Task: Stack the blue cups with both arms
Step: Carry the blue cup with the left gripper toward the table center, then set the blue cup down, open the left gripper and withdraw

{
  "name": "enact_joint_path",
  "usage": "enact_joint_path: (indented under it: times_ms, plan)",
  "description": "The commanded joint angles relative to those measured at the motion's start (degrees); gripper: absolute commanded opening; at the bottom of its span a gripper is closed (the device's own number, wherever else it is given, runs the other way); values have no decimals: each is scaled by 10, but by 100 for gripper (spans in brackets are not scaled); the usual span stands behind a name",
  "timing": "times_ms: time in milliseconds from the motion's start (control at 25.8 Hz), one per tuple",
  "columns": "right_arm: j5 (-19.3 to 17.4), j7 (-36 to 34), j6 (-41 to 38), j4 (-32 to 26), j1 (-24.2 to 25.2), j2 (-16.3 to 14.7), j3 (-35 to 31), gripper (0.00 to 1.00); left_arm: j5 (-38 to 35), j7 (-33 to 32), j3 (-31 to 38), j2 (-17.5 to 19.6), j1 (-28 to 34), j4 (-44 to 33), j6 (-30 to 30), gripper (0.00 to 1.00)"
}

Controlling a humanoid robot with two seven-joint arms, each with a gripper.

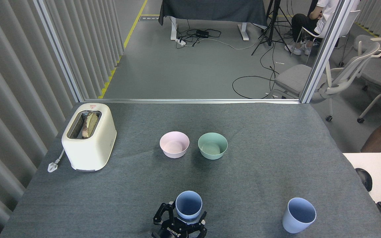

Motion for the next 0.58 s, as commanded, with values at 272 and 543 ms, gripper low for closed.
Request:
enact_joint_path:
  times_ms: [272,543]
  plan:
    - [0,-4,0,0,1,-1,0,100,1,1,5,11,56,-48,0,100]
    - [-1,-4,0,1,1,-1,0,100,2,2,44,34,138,-116,0,100]
